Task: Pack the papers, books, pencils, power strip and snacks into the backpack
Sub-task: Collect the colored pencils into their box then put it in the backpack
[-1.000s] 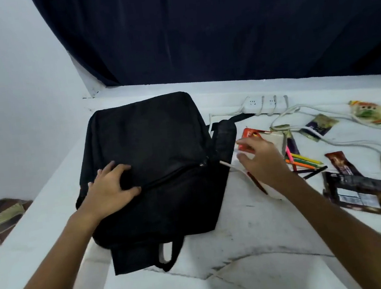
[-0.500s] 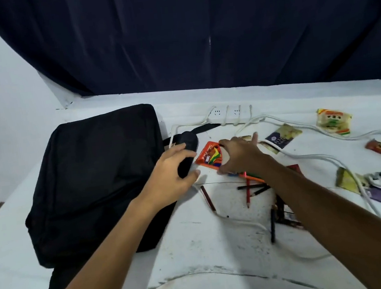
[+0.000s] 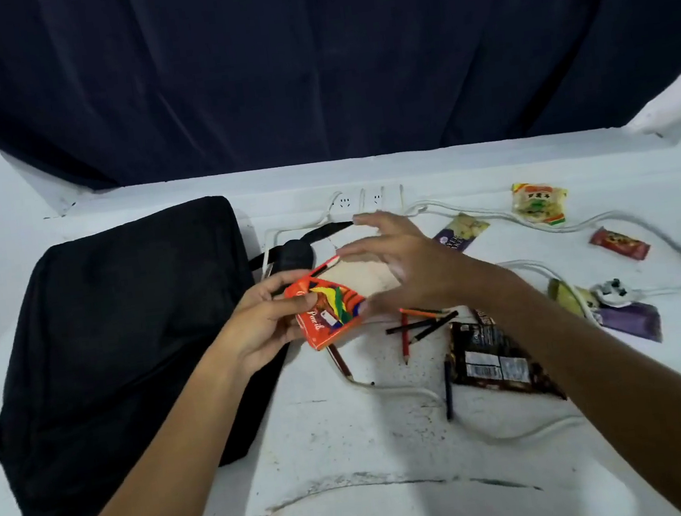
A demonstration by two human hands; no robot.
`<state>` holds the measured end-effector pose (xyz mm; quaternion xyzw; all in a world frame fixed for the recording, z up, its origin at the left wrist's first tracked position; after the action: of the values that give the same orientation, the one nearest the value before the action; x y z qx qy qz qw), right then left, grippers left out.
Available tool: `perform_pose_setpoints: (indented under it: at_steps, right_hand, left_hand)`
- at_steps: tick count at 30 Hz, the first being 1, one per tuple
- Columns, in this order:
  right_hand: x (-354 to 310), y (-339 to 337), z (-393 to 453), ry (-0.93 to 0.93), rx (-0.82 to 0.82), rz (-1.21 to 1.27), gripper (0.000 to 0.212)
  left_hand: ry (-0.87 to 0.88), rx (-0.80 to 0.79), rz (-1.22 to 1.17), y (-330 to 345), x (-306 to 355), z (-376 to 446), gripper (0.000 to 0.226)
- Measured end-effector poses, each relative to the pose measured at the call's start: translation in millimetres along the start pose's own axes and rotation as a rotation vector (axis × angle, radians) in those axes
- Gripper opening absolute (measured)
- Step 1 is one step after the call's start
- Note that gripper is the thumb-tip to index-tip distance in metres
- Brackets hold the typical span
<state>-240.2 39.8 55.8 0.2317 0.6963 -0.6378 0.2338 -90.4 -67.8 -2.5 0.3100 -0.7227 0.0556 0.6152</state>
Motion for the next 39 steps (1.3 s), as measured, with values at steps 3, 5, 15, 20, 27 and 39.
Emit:
perform_pose_setpoints:
  at_steps: [3, 5, 15, 20, 27, 39]
  right_hand:
    - [23.3, -6.4, -12.4, 0.139, 0.319, 0.492, 0.049]
    - [31.7, 10.6, -12.5, 0.216, 0.378, 0.884, 0.043]
    - [30.6, 40.8, -4.3, 0.358, 0.310, 0.711, 0.015]
    - [48.9, 39.0, -41.3, 0.657, 0.097, 0.174, 0.021]
    - [35.2, 77.9, -55.5, 0.770, -0.219, -0.375, 0.014]
    - [36.6, 62.9, -65.3, 0.580, 0.337, 0.031, 0.039]
  left_hand:
    - [0.059, -0.015, -0.093, -2.3, -9.3, -3.4, 0.076]
    - [0.065, -0.069, -0.030, 2.6, -17.3, -6.3, 0.088]
    - [0.098, -0.281, 0.049, 6.2, -28.4, -5.6, 0.110]
    - [0.049, -0.212, 0.005, -8.3, -41.4, -3.0, 0.113]
    - [-0.043, -0.169, -0.002, -0.8, -71.7, -1.5, 0.055]
    - [-0.076, -0.131, -0.105, 3.7, -100.0, -16.3, 0.042]
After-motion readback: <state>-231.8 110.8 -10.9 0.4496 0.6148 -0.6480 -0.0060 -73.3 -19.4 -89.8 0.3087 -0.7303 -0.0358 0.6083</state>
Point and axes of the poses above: each hand's wrist, its own z-axis towards the middle knuckle, its own y-axis out of the palm, x = y × z, the point moved 6 cm from there along z, towards the middle knuckle, and after that the axes turned 12 degrees about -x, right-handed, at the moved point
